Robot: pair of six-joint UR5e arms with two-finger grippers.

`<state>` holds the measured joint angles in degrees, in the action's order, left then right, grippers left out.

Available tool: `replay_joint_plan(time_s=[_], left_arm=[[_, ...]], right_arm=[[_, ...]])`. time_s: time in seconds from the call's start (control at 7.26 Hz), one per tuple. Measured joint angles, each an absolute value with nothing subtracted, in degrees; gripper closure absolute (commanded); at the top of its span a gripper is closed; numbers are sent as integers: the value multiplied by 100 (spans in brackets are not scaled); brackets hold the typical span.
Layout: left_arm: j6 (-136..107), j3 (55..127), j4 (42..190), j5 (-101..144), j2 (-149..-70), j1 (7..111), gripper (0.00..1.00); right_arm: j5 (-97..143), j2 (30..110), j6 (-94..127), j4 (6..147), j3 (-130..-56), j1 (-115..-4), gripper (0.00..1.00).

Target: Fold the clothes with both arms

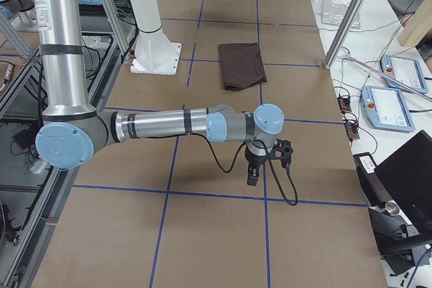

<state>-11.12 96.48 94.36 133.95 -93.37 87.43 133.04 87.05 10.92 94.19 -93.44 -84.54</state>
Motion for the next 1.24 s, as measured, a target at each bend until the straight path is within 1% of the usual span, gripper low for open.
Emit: replay_joint_plan(time_s=[0.28,0.69,1.24], left_arm=[[-1112,9694,9291,13395,-9405,8586,0],[-1156,9970,9095,13412,-8876,8532,0],[-1101,10186,8822,13467,-8787,8528,0]], right_arm=[[13436,8709,1099,9434,-9339,-8437,0],[13527,8657,1115,9416,-9325,-8351,0],[13659,8643,1119,9388,-9342,-8304,0]])
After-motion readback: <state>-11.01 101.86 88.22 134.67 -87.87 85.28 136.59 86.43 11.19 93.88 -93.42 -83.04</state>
